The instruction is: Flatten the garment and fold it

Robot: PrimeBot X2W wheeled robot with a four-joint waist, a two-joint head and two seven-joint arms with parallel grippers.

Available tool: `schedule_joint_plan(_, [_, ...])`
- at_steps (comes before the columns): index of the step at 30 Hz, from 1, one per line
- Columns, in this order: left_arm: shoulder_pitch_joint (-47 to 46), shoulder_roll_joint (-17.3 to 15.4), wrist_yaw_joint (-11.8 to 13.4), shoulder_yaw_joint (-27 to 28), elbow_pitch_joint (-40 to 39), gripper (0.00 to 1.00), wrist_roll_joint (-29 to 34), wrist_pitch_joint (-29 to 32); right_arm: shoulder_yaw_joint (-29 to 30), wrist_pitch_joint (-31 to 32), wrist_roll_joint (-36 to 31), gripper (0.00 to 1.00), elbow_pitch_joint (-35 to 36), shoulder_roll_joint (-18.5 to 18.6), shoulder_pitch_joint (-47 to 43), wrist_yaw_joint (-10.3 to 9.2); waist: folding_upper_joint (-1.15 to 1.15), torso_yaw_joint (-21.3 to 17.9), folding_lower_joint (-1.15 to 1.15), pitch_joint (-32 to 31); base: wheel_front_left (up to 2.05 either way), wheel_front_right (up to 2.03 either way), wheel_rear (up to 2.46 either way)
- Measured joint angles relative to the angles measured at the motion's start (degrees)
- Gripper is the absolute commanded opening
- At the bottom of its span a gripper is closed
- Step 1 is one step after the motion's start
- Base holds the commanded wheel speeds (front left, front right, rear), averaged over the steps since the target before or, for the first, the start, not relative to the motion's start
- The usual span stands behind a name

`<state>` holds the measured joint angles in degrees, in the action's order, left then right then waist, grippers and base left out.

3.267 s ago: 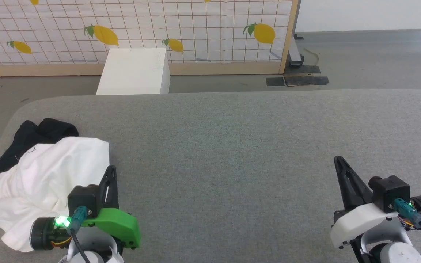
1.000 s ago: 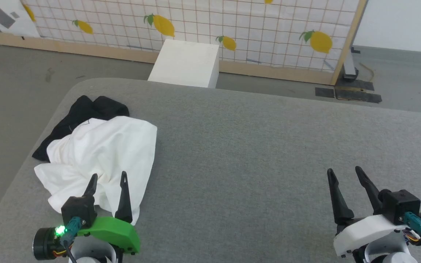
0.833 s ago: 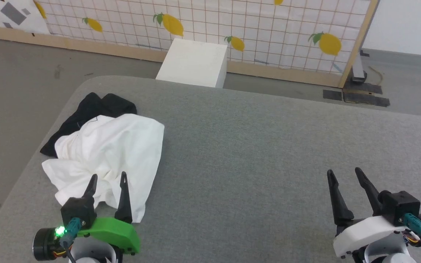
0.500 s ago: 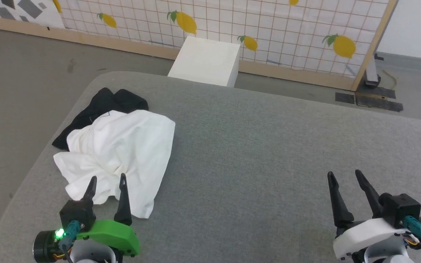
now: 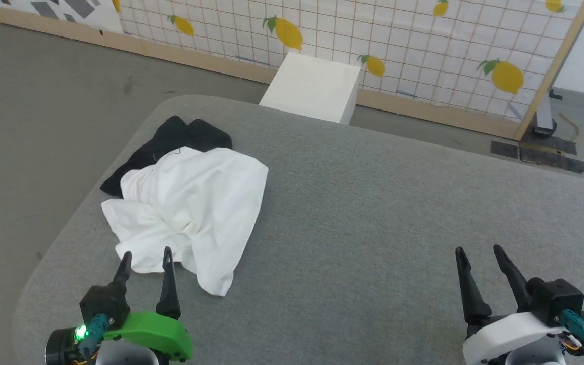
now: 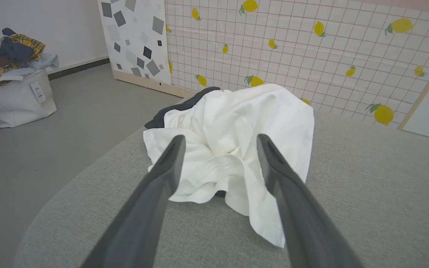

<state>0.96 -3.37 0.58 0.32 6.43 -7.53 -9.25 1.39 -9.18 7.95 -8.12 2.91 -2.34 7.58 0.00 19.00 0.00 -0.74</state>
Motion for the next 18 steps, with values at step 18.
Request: schedule_joint_plan(18, [0.6, -0.7, 1.0, 0.2, 0.9, 1.00, -1.6, -2.2, -0.5, -2.1, 0.2, 1.00, -0.8, 0.0, -0.5, 0.00, 0.00, 4.7, 0.00, -0.7, 0.00, 0.00, 0.00])
